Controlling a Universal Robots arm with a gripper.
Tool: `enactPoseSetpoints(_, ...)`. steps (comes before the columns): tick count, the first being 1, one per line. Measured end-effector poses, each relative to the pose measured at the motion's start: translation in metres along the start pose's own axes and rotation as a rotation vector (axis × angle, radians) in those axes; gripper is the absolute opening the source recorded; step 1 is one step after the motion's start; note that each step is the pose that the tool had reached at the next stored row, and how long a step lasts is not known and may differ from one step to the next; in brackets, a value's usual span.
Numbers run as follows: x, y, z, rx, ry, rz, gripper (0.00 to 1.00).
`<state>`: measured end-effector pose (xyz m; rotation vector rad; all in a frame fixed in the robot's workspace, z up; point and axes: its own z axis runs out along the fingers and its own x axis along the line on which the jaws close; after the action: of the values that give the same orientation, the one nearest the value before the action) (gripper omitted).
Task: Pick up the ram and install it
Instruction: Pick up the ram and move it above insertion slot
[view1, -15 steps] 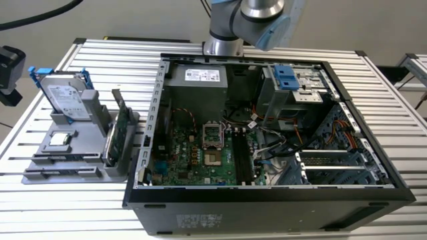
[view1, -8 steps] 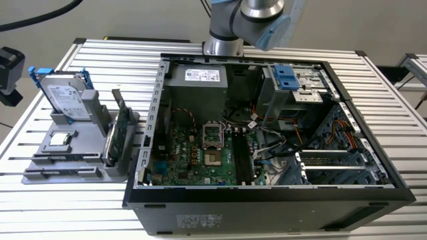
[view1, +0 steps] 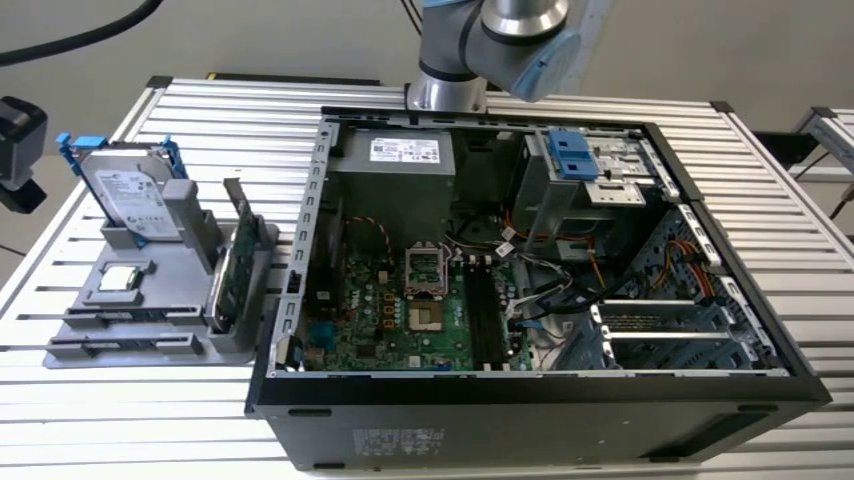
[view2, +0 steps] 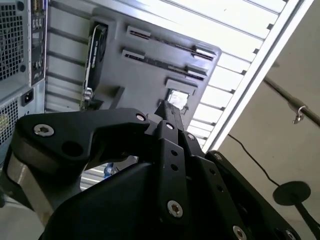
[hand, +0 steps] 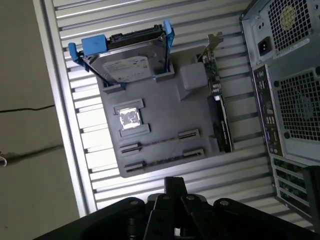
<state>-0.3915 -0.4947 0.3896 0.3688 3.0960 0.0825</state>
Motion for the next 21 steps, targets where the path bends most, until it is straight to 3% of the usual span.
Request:
enactPoseSetpoints(18, 0.0001, 0.0000, 0.0000, 0.0024, -0.0083, 0.151, 0.00)
enactPoseSetpoints(21, 0.0002, 0.0000, 0.0000, 0.0032, -0.0110, 0.199, 0.00)
